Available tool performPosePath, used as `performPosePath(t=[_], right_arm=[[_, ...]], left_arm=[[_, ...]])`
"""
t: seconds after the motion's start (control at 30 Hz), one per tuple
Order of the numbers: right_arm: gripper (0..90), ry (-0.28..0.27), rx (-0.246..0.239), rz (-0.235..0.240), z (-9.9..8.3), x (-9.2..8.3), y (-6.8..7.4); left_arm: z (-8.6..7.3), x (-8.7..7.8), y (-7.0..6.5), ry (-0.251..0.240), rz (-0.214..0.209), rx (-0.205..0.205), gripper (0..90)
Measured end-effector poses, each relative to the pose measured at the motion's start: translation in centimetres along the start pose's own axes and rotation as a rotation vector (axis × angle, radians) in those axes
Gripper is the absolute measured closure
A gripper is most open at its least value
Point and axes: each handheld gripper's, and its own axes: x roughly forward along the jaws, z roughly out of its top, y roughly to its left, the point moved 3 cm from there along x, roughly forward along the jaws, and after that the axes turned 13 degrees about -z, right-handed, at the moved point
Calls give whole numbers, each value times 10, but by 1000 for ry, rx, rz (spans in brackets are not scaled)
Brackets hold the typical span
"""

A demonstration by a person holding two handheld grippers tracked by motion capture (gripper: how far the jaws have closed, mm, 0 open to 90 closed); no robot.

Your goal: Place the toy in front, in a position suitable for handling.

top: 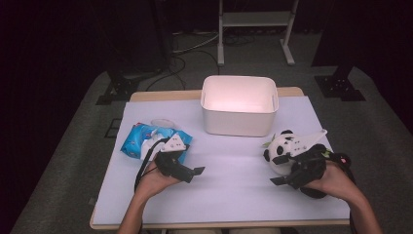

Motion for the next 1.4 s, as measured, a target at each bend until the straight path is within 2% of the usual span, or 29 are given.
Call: performPosePath(t=[0.2, 0.3, 0.5, 0.7, 0.93, 1.07, 1.2, 1.4], right_arm=[[284, -19, 9, -3, 1, -5, -2], [284, -19, -5, -3, 2, -7, -1], [284, -38, 1, -1, 5, -14, -4], [285, -15, -11, -16, 8, -25, -10], [284, -34, -6, -60, 11, -40, -20], [285, -18, 3, -77, 8, -45, -26], [295, 22, 25, -107, -3, -49, -35], [328, 43, 53, -135, -16, -51, -49]], left_arm=[[-1, 3, -1, 23, 9, 13, 22], [0, 2, -1, 15, 8, 12, 23], [-2, 1, -1, 13, 4, 9, 23], [-1, 0, -4, 18, 6, 24, 22], [-1, -3, -3, 9, 16, 16, 23], [0, -5, -3, 12, 17, 26, 22], [0, -3, -3, 14, 18, 23, 23], [0, -3, -3, 22, 16, 24, 22]])
